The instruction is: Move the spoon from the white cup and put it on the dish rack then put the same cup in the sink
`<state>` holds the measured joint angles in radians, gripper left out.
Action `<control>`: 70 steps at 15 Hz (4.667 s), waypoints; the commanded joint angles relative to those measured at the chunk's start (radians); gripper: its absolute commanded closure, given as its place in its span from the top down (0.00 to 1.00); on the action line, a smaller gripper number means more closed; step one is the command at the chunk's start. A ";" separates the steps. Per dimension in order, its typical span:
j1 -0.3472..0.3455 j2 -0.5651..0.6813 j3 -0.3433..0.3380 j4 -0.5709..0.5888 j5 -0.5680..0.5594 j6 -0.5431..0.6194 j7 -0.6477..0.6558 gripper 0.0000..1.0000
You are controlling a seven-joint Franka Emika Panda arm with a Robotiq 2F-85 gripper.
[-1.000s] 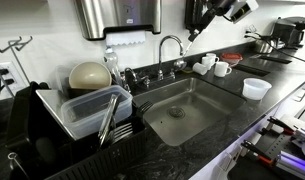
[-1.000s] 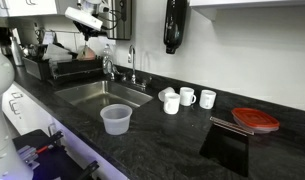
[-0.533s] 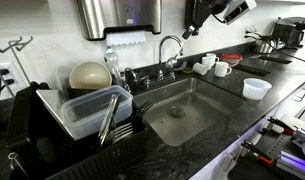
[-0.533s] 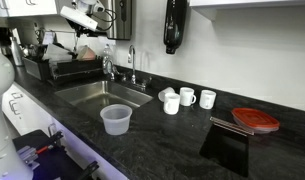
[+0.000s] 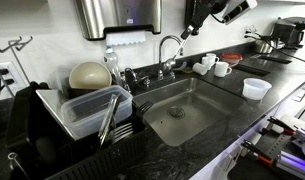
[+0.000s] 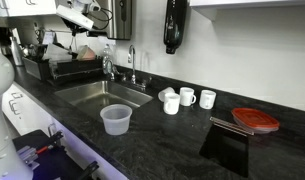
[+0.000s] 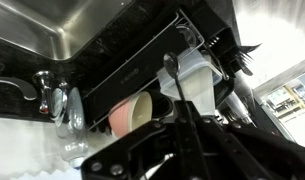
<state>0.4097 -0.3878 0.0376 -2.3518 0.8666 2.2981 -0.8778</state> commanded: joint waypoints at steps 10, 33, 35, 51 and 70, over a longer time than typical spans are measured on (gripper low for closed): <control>-0.012 0.076 0.162 0.076 0.208 -0.152 -0.102 0.01; -0.015 0.160 0.245 0.123 0.366 -0.069 -0.125 0.01; -0.014 0.177 0.252 0.124 0.387 -0.073 -0.129 0.01; -0.020 0.400 0.275 0.210 0.403 -0.039 -0.172 0.01; -0.002 0.538 0.319 0.275 0.334 0.018 -0.153 0.01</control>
<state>0.4126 0.1285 0.3419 -2.0969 1.2227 2.2916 -1.0280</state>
